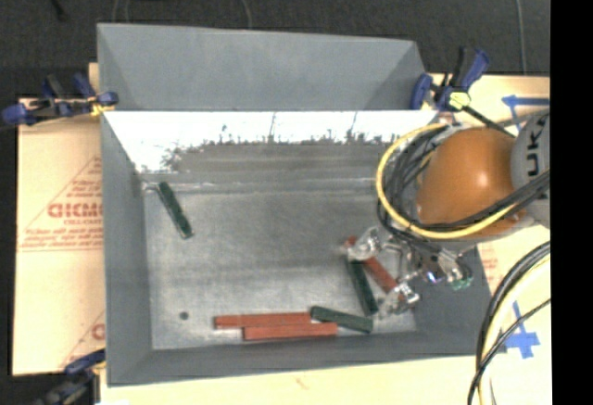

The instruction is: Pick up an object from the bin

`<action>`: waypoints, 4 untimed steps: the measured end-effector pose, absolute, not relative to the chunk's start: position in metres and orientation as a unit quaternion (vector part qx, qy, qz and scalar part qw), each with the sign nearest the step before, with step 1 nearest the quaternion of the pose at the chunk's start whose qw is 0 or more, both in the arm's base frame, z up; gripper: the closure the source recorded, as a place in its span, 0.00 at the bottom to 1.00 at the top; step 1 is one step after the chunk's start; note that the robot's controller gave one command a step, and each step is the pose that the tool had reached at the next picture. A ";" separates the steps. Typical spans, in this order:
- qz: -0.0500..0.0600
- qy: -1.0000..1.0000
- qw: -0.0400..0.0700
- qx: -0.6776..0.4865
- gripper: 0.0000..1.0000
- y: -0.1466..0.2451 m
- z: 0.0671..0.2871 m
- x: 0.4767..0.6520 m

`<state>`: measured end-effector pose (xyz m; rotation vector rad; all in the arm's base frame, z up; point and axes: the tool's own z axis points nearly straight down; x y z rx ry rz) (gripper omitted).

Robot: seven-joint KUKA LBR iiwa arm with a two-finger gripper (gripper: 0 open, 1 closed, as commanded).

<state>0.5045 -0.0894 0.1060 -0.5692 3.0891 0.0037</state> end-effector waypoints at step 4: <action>0.000 0.859 -0.003 -0.512 1.00 -0.121 0.078 0.544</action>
Offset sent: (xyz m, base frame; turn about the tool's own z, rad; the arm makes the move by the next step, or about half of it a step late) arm 0.0005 -0.0337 -0.0360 -0.5856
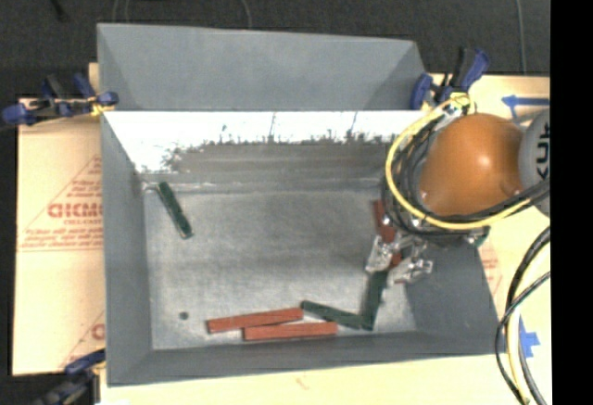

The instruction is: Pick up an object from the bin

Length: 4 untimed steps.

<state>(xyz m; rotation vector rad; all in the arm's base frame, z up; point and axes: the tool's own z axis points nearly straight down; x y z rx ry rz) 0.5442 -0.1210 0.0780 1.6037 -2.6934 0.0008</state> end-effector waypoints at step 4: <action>-0.005 -0.808 0.003 0.590 1.00 -0.113 0.179 0.552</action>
Offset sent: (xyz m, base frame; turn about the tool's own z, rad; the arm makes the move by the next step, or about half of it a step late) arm 0.0000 0.0000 0.0000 0.0000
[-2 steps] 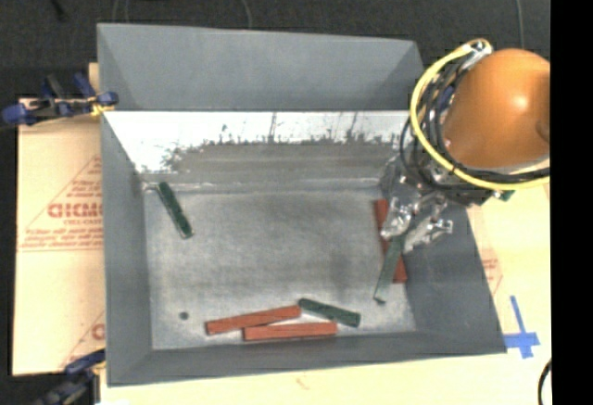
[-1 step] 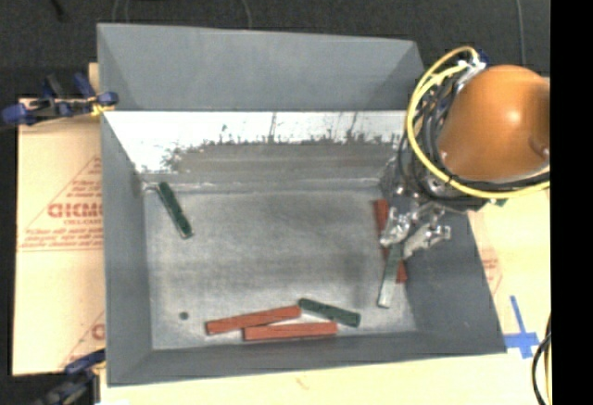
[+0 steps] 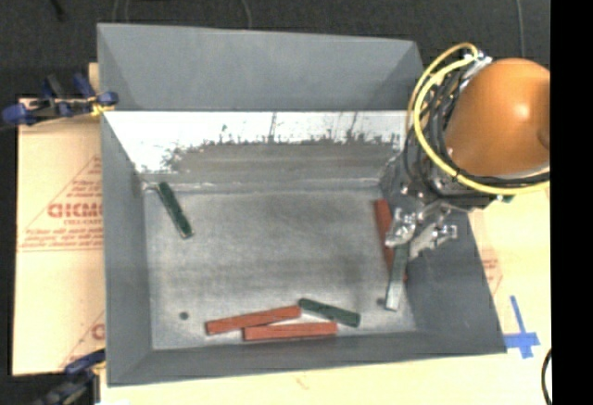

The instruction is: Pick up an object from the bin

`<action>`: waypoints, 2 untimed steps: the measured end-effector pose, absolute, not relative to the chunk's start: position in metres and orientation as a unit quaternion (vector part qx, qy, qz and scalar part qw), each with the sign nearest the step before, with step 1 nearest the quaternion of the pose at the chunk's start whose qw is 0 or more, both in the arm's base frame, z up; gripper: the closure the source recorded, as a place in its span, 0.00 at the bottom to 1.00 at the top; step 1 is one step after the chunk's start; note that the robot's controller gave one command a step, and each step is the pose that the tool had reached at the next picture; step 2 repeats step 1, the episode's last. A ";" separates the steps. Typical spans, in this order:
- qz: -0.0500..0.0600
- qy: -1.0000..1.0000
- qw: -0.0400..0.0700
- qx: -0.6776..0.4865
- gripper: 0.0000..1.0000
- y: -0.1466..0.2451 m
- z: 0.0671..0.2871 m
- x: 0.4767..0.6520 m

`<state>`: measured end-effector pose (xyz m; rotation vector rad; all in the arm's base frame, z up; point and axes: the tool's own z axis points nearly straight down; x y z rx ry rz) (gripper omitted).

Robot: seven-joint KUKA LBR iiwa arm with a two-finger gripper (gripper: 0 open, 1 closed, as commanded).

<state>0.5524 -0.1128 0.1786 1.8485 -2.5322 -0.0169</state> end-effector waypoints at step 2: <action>0.008 -0.802 -0.007 0.597 1.00 -0.110 0.179 0.579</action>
Offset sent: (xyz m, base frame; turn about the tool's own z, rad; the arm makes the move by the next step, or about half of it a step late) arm 0.0209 -0.0085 0.1251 -0.0474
